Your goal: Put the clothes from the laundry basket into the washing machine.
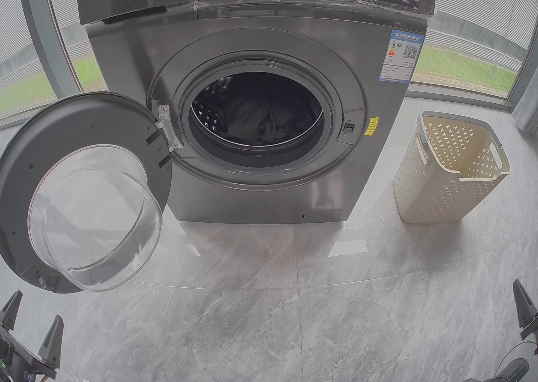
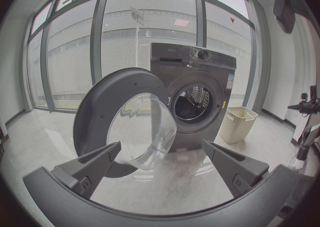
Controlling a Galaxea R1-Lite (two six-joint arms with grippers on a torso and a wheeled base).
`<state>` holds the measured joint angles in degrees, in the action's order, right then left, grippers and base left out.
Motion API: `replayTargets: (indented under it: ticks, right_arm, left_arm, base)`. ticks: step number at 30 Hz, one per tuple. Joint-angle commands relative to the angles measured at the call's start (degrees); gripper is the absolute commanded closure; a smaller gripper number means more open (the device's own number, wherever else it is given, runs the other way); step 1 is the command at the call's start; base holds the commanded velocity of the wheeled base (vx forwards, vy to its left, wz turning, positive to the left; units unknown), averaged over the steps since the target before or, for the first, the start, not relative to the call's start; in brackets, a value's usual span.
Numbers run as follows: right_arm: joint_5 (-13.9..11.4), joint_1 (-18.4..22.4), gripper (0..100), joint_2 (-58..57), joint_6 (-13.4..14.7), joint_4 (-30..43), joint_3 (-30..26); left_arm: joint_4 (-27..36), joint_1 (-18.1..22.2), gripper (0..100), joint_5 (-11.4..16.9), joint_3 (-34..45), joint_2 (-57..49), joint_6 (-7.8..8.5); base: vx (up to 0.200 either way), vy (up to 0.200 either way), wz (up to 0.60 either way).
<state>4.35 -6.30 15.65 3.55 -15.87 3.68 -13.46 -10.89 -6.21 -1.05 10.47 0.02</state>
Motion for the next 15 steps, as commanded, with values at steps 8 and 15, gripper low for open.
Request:
replayTargets:
  ticks: [8, 15]
  right_arm:
    - [-1.9, 5.8, 0, -15.7, -2.3, 19.5, -2.2]
    - [-2.2, 5.8, 0, -15.7, -3.1, 16.9, -3.2]
  left_arm:
    - [7.7, 8.4, 0, -2.1, 1.0, -6.4, 1.56]
    - [9.9, 11.9, 0, -1.2, 1.0, -8.6, 2.00]
  base:
    - [0.000, 0.175, 0.00]
    - [0.000, 0.200, 0.00]
